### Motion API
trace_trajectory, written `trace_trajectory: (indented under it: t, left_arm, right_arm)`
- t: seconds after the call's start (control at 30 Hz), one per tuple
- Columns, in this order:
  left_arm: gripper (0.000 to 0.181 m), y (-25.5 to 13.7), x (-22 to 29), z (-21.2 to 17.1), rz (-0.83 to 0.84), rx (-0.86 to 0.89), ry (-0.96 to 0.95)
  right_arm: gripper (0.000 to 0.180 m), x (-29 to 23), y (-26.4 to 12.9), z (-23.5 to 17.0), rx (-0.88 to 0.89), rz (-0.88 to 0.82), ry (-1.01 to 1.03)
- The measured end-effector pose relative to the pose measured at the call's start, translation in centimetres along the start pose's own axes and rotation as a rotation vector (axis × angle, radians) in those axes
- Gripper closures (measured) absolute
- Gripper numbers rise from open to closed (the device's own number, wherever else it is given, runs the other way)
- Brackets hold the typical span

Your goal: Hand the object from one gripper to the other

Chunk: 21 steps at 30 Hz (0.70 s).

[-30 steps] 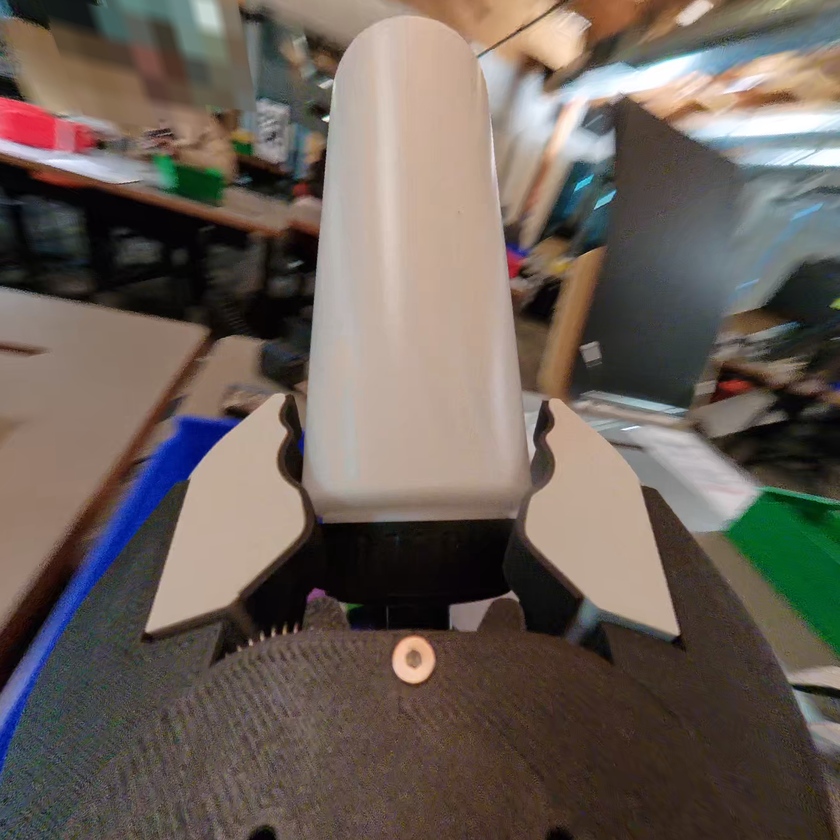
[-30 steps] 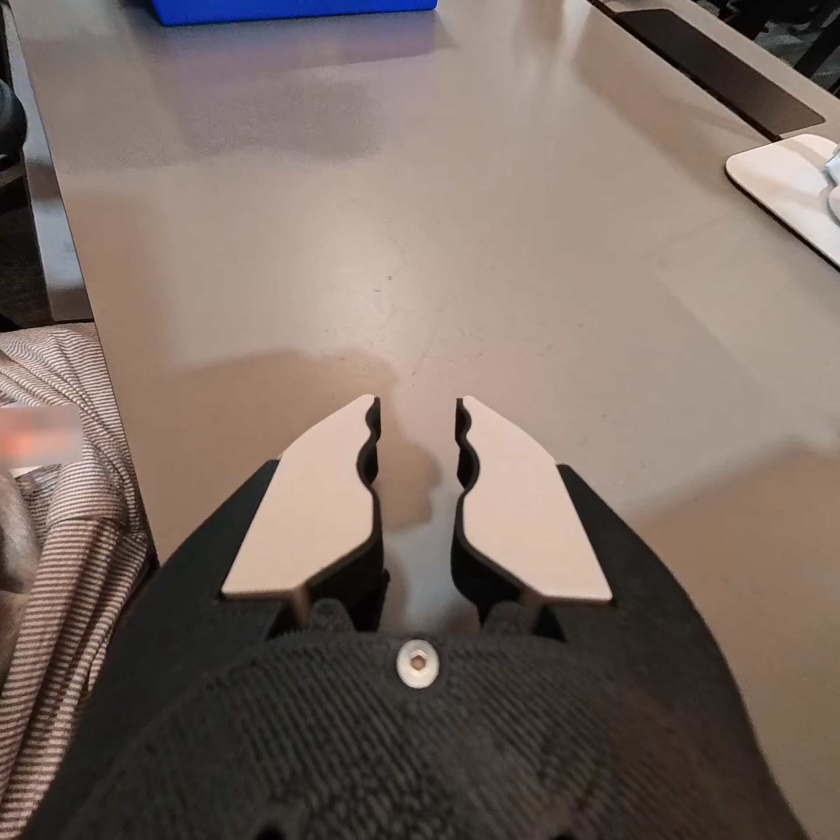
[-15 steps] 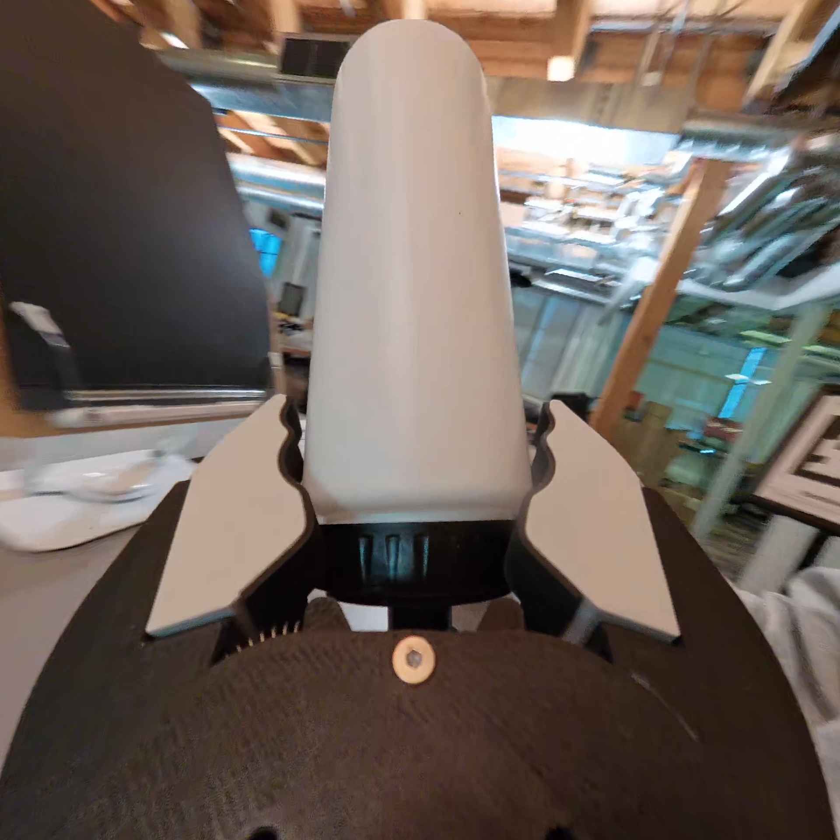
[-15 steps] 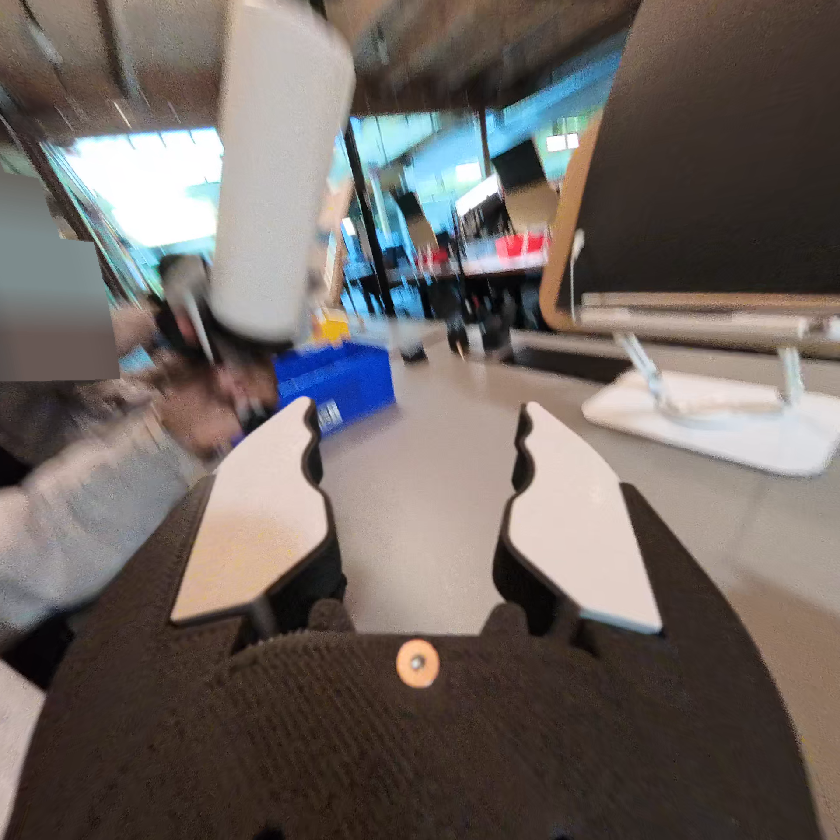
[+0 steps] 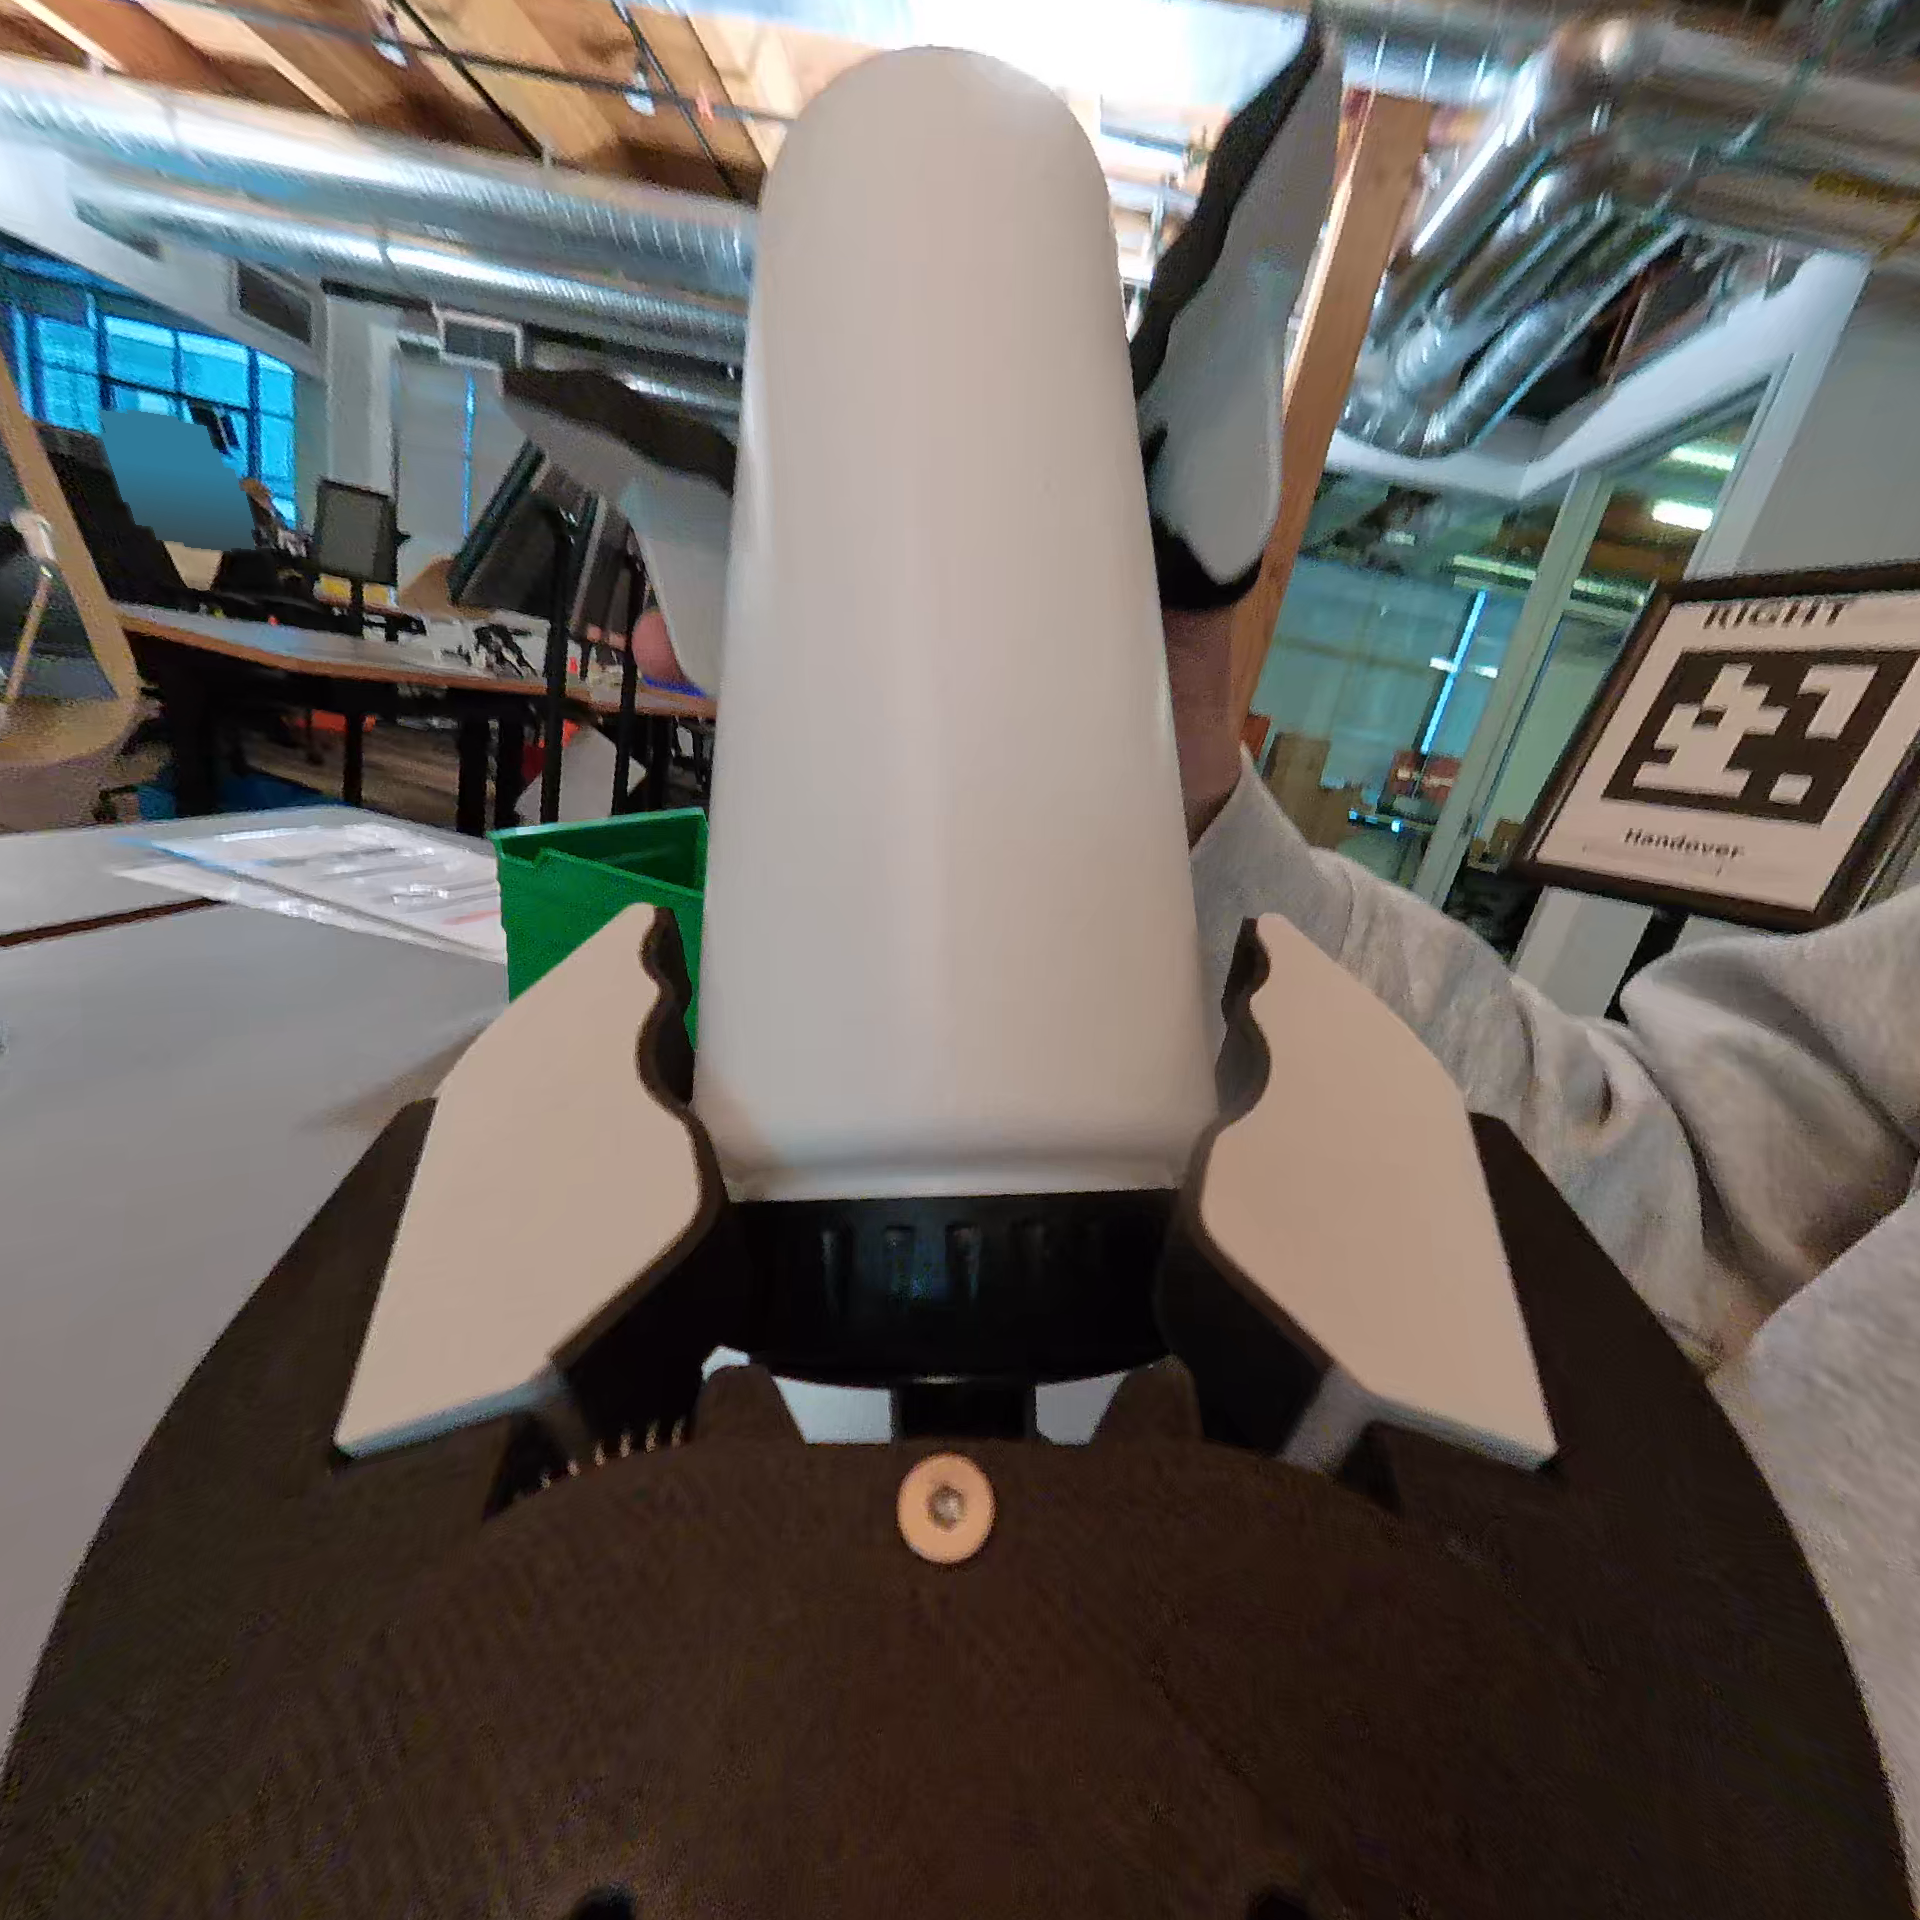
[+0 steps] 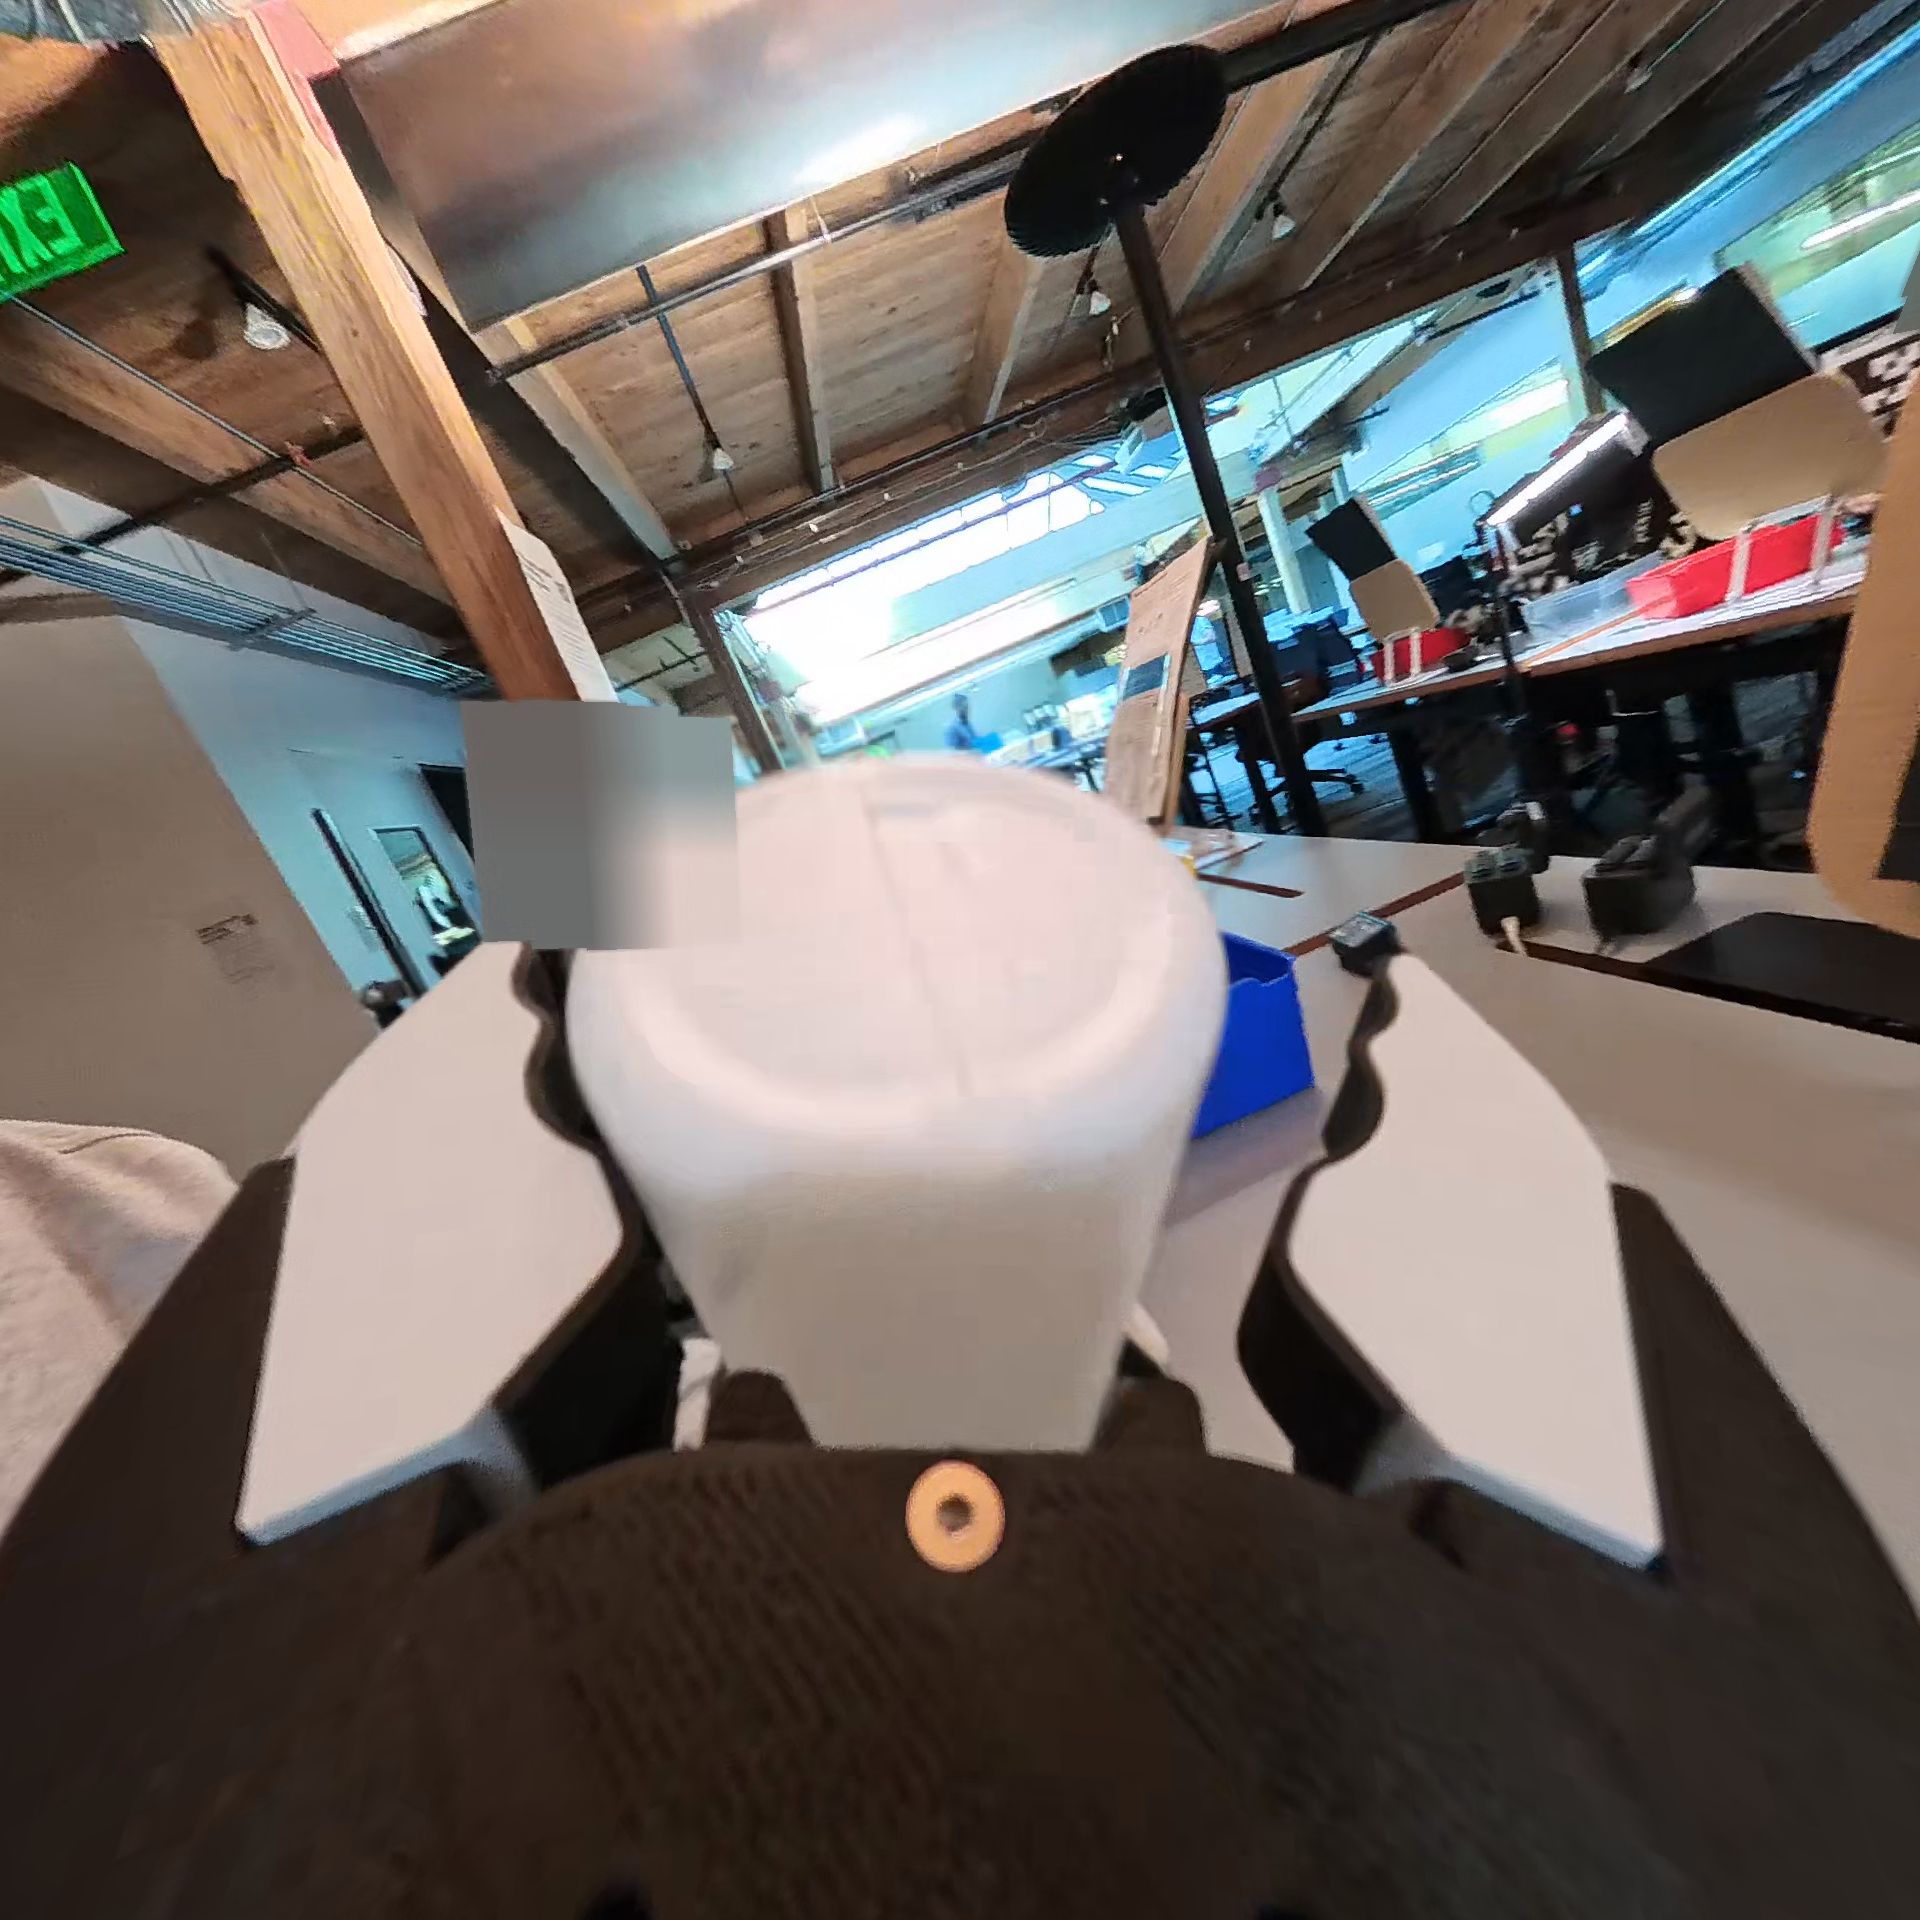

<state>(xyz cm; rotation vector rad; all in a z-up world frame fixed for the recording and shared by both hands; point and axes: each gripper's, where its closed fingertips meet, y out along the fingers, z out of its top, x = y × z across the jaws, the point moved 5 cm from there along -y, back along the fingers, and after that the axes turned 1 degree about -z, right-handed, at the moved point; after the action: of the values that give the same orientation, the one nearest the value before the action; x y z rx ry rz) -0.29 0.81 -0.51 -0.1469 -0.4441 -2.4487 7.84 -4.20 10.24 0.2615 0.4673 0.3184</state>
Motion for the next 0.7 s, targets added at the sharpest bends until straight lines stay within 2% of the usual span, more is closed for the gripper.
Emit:
trace_trajectory:
  t: [0.03, 0.1, 0.13, 0.37, 0.47, 0.6, 0.7]
  left_arm:
    - [0.08, 0.0, 0.1, -0.4, 0.0, -0.007, -0.006]
    - [0.08, 0.0, 0.0, -0.9, -0.006, -0.006, -0.032]
    - [0.08, -0.1, 0.1, -1.1, -0.011, -0.013, -0.034]
    - [0.079, 0.0, 0.2, -2.8, -0.006, -0.116, -0.003]
    - [0.056, -0.4, -0.5, -2.8, 0.018, -0.105, -0.053]
    - [0.052, -1.2, -1.6, -2.3, 0.062, -0.064, -0.08]
    - [0.052, -1.6, -2.2, -2.2, 0.078, -0.059, -0.089]
  right_arm:
    - [0.042, -0.2, 0.1, -0.1, 0.005, 0.017, 0.015]
    - [0.068, -0.5, 0.2, -0.4, -0.014, 0.019, 0.022]
    - [0.074, -0.6, 0.3, -0.5, -0.023, 0.006, 0.01]
    - [0.075, -1.4, 1.1, -1.6, -0.121, -0.026, -0.103]
    - [0.075, -1.3, 0.7, -1.6, -0.186, -0.116, -0.248]
    - [0.075, -1.0, -0.4, -1.3, -0.269, -0.212, -0.458]
    - [0.075, -0.8, -1.0, -1.1, -0.282, -0.227, -0.492]
